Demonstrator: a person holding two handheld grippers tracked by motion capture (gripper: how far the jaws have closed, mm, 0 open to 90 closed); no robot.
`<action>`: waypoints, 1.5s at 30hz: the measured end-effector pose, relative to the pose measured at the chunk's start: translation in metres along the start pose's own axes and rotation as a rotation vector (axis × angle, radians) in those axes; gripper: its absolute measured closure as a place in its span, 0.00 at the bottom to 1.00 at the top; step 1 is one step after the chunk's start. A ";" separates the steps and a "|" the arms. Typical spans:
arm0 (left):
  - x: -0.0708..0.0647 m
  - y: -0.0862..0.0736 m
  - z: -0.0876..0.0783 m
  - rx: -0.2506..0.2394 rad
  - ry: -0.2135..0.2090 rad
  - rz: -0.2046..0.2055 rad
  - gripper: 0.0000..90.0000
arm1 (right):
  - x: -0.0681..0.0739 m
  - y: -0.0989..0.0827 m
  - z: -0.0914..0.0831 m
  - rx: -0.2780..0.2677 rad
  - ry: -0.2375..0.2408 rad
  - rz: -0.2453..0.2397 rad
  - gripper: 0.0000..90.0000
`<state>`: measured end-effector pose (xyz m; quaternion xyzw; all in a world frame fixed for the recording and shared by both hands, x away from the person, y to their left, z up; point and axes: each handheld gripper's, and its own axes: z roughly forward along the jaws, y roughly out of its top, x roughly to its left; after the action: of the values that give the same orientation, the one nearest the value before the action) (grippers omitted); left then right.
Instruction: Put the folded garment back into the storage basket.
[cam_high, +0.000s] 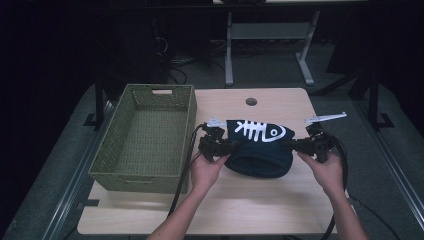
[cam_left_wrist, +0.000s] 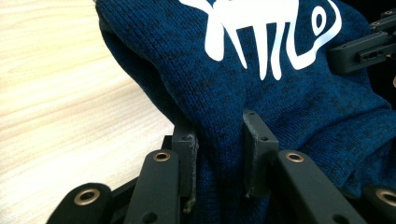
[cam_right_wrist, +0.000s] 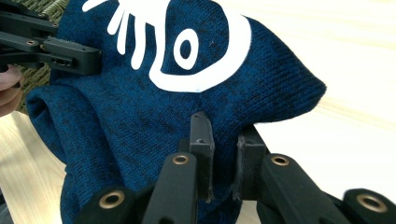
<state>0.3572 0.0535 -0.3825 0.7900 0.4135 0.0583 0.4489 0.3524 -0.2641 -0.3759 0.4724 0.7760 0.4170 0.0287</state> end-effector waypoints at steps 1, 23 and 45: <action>0.000 0.001 -0.001 0.000 -0.002 0.001 0.78 | 0.001 0.001 -0.001 -0.005 0.002 0.002 0.90; 0.008 0.021 -0.026 -0.024 -0.006 0.023 0.78 | 0.018 0.028 -0.012 -0.021 0.021 -0.017 0.90; 0.026 0.034 -0.062 -0.049 0.003 0.026 0.78 | 0.045 0.057 -0.008 -0.029 0.058 -0.043 0.90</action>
<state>0.3656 0.1042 -0.3273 0.7840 0.4022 0.0754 0.4667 0.3647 -0.2231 -0.3165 0.4428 0.7804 0.4410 0.0222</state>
